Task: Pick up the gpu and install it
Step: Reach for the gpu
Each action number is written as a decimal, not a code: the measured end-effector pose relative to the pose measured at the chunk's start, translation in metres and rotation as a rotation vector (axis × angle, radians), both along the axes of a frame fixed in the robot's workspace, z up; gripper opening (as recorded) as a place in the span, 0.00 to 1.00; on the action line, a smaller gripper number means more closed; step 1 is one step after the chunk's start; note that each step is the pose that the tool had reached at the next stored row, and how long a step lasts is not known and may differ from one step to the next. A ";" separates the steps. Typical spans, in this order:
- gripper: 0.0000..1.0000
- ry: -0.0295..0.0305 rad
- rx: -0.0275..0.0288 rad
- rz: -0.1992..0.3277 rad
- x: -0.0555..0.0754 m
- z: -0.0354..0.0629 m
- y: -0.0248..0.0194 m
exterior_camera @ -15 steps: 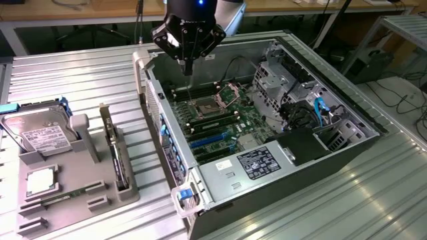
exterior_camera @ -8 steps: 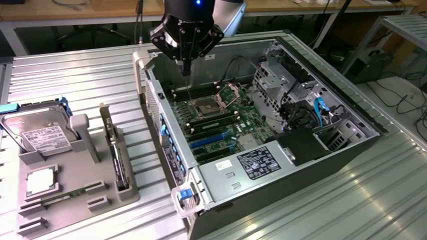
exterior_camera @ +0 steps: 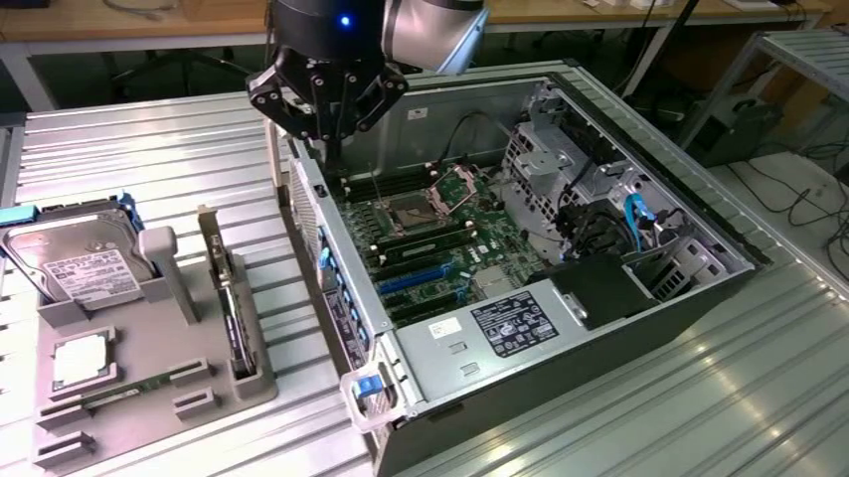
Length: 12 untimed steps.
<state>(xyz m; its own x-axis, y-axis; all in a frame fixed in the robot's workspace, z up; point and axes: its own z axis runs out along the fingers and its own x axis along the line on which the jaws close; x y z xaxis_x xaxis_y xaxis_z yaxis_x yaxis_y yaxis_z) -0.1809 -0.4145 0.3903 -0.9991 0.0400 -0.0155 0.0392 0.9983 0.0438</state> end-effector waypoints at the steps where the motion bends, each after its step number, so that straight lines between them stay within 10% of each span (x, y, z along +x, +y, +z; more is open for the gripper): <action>1: 0.11 0.0037 -0.0002 0.000 -0.001 -0.0003 0.0000; 12: 0.11 0.0071 -0.0003 0.000 -0.014 -0.0013 -0.0016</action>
<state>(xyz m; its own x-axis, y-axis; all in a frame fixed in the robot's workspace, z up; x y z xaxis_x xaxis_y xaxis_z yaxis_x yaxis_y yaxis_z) -0.1953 -0.4162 0.3890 -0.9992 0.0399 -0.0084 0.0395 0.9983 0.0433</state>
